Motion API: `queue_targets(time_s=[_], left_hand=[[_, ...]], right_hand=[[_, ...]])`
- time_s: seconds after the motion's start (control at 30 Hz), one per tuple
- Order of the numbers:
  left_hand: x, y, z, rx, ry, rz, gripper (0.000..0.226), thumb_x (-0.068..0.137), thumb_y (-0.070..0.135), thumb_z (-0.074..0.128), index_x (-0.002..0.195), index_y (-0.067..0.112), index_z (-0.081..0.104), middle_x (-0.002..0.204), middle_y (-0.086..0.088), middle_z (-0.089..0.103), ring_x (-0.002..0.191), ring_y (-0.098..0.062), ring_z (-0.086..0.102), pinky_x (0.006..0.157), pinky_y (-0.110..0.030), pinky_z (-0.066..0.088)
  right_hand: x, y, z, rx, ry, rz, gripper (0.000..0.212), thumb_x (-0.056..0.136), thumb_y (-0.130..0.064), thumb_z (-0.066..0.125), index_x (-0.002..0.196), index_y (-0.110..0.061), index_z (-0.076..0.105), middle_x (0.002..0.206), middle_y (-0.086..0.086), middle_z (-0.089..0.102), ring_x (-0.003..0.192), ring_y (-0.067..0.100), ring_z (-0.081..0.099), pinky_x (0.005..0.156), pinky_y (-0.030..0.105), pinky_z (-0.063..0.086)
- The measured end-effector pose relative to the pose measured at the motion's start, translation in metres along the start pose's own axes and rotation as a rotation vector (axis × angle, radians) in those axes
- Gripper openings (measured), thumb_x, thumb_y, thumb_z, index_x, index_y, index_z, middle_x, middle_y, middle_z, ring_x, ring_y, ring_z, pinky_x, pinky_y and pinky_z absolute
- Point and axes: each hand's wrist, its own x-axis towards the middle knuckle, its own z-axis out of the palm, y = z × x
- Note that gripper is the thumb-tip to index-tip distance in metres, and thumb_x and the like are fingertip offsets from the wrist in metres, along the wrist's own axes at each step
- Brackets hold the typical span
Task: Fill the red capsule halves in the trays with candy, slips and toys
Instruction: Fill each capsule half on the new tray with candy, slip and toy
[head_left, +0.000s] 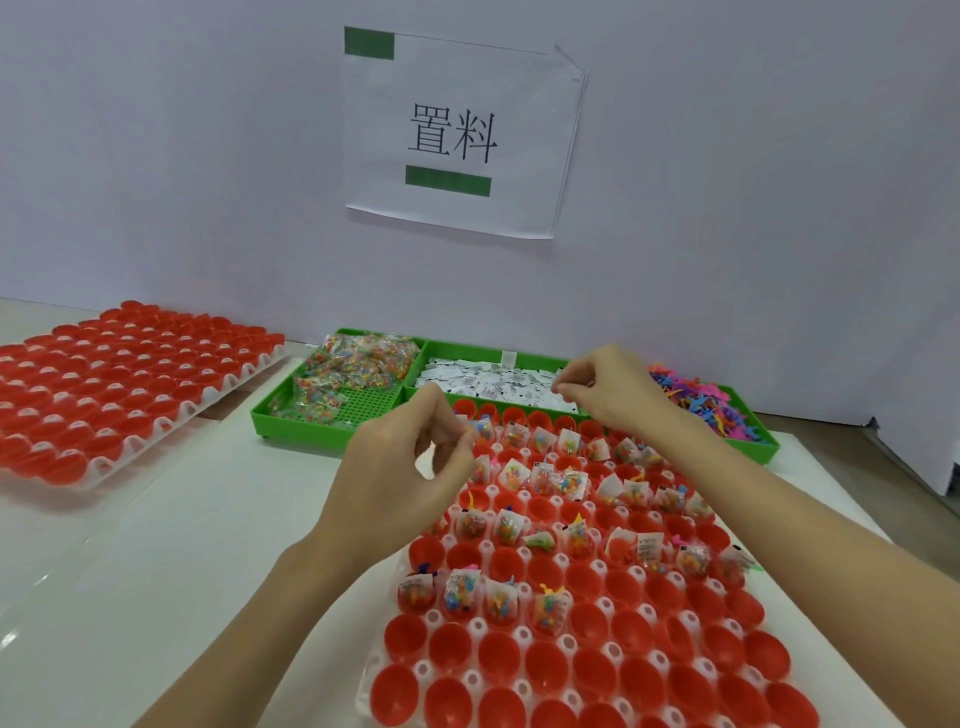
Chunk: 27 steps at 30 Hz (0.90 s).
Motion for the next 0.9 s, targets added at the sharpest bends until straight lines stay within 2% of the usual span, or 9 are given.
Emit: queue_targets(time_s=[0.07,0.17,0.33,0.5,0.67,0.73,0.83,0.9], left_hand=[[0.000,0.000,-0.003,0.118,0.031,0.046,0.020,0.096,0.027,0.061,0.083,0.019,0.050,0.054,0.009,0.041,0.049,-0.010,0.039,0.049,-0.023,0.035],[0.000,-0.001,-0.007,0.249,0.052,0.102,0.021,0.096,0.035,0.054,0.084,0.018,0.051,0.052,0.009,0.032,0.044,-0.009,0.030,0.042,-0.032,0.035],[-0.001,-0.003,-0.006,0.354,0.022,0.164,0.020,0.098,0.033,0.056,0.086,0.018,0.054,0.053,0.016,0.020,0.043,0.002,0.023,0.041,-0.027,0.029],[-0.001,-0.004,-0.006,0.394,-0.003,0.207,0.018,0.097,0.030,0.062,0.085,0.019,0.055,0.053,0.014,0.020,0.042,-0.007,0.025,0.037,-0.028,0.029],[0.001,-0.005,-0.007,0.441,-0.006,0.232,0.019,0.098,0.032,0.057,0.086,0.017,0.058,0.058,0.014,0.018,0.044,-0.008,0.025,0.035,-0.032,0.032],[0.001,-0.004,-0.006,0.466,-0.017,0.250,0.019,0.098,0.031,0.059,0.086,0.017,0.060,0.061,0.015,0.019,0.047,-0.007,0.026,0.036,-0.032,0.034],[0.000,-0.002,-0.004,0.469,-0.007,0.263,0.015,0.097,0.027,0.064,0.087,0.016,0.064,0.067,0.016,0.027,0.051,-0.006,0.030,0.037,-0.031,0.037],[0.000,0.000,-0.002,0.458,0.005,0.273,0.015,0.098,0.027,0.063,0.088,0.016,0.066,0.075,0.017,0.032,0.055,-0.006,0.029,0.040,-0.025,0.034]], right_hand=[[0.021,0.008,0.011,-0.053,-0.029,0.029,0.019,0.096,-0.019,0.069,0.109,-0.009,0.078,0.110,0.010,0.076,0.095,0.019,0.069,0.090,0.033,0.055],[0.038,0.021,0.024,-0.121,-0.041,0.062,0.021,0.093,-0.018,0.073,0.106,-0.003,0.078,0.115,0.013,0.075,0.100,0.023,0.071,0.082,0.029,0.053],[0.052,0.026,0.032,-0.203,-0.091,0.102,0.034,0.085,-0.035,0.081,0.099,-0.005,0.080,0.103,0.009,0.077,0.092,0.024,0.072,0.083,0.037,0.059],[0.056,0.025,0.042,-0.218,-0.072,0.106,0.023,0.086,-0.026,0.082,0.099,-0.007,0.079,0.106,0.008,0.076,0.099,0.024,0.069,0.088,0.038,0.058],[0.056,0.030,0.040,-0.104,0.011,0.096,0.017,0.088,-0.019,0.079,0.098,-0.006,0.078,0.103,0.011,0.076,0.089,0.022,0.068,0.078,0.033,0.054],[0.052,0.031,0.038,-0.040,0.063,0.083,0.014,0.090,-0.020,0.077,0.097,-0.007,0.077,0.099,0.010,0.075,0.081,0.016,0.064,0.074,0.030,0.050],[0.036,0.027,0.035,0.066,0.134,0.032,0.013,0.092,-0.022,0.075,0.096,-0.009,0.076,0.093,0.005,0.073,0.074,0.007,0.059,0.072,0.027,0.052],[0.017,0.018,0.031,0.152,0.188,-0.007,0.015,0.092,-0.026,0.075,0.097,-0.012,0.076,0.086,-0.003,0.071,0.073,0.003,0.059,0.064,0.016,0.047]])
